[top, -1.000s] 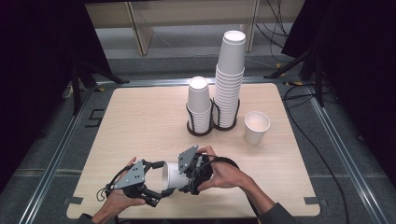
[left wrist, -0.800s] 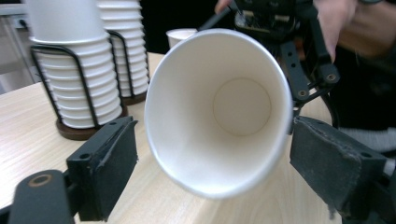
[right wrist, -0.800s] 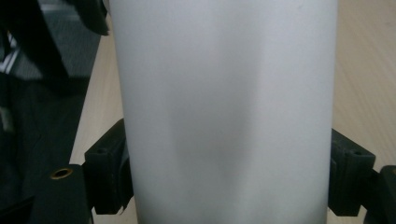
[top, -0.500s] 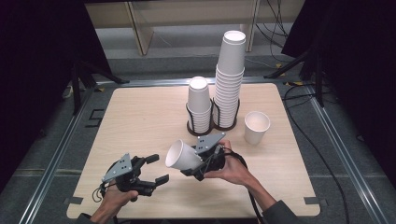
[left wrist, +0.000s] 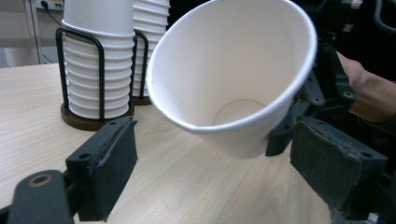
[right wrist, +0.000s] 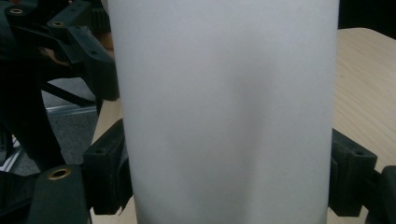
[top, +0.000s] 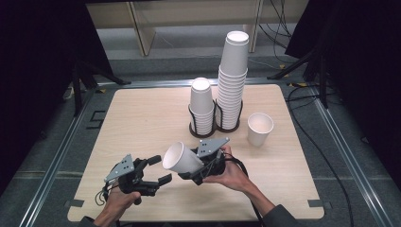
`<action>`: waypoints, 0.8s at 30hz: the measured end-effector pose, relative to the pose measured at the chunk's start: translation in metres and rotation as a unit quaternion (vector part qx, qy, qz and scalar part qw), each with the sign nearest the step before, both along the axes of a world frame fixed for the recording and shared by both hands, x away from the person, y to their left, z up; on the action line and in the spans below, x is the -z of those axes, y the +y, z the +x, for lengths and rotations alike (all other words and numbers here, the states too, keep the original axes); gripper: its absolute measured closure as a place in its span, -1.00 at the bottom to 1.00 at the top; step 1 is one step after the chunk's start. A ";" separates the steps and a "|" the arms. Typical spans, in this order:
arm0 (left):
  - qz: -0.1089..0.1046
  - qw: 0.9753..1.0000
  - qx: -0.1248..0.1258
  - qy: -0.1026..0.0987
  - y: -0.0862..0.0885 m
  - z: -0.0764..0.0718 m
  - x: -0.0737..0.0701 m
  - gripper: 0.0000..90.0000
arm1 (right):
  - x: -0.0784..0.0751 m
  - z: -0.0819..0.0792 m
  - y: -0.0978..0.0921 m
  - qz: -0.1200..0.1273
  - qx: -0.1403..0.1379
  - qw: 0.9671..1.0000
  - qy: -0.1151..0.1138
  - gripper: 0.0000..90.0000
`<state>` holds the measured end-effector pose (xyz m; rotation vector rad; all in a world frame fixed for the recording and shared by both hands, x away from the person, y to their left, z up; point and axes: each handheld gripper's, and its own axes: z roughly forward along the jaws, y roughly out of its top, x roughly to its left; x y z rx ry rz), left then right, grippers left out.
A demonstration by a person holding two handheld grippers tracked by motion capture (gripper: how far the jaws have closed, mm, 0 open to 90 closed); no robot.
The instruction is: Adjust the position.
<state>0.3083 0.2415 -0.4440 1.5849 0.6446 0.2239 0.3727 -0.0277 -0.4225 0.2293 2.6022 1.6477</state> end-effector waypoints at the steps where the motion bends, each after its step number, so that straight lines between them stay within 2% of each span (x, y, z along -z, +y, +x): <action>1: 0.000 1.000 0.001 -0.001 0.000 0.000 0.000 -0.68 | 0.000 -0.001 0.002 0.000 -0.004 1.000 -0.005 -0.54; 6: -0.003 1.000 0.002 -0.005 -0.001 -0.001 -0.001 -0.72 | 0.003 -0.004 0.005 -0.006 -0.014 1.000 0.013 -0.54; 11: -0.003 1.000 0.008 -0.007 -0.004 -0.002 -0.001 -0.80 | 0.007 -0.006 0.011 -0.004 -0.025 1.000 0.011 -0.54; 13: -0.017 1.000 0.011 -0.009 -0.006 -0.001 0.000 -0.84 | 0.009 -0.008 0.013 -0.005 -0.030 0.999 0.012 -0.54; 17: -0.016 1.000 0.010 -0.011 -0.007 -0.001 0.000 -0.88 | 0.012 -0.010 0.018 -0.009 -0.038 0.999 0.016 -0.54; 18: -0.007 1.000 0.007 -0.009 -0.006 -0.002 -0.001 -0.88 | 0.012 -0.010 0.018 -0.011 -0.039 0.999 0.015 -0.54; 20: -0.007 1.000 0.009 -0.011 -0.006 -0.002 -0.001 -0.89 | 0.014 -0.011 0.020 -0.009 -0.043 0.999 0.017 -0.54; 21: -0.007 1.000 0.009 -0.012 -0.006 -0.002 -0.001 -0.89 | 0.014 -0.010 0.021 -0.011 -0.044 0.999 0.007 -0.54; 24: -0.002 1.000 0.008 -0.015 -0.006 -0.003 -0.002 -0.89 | 0.014 -0.012 0.022 -0.014 -0.045 0.999 0.015 -0.54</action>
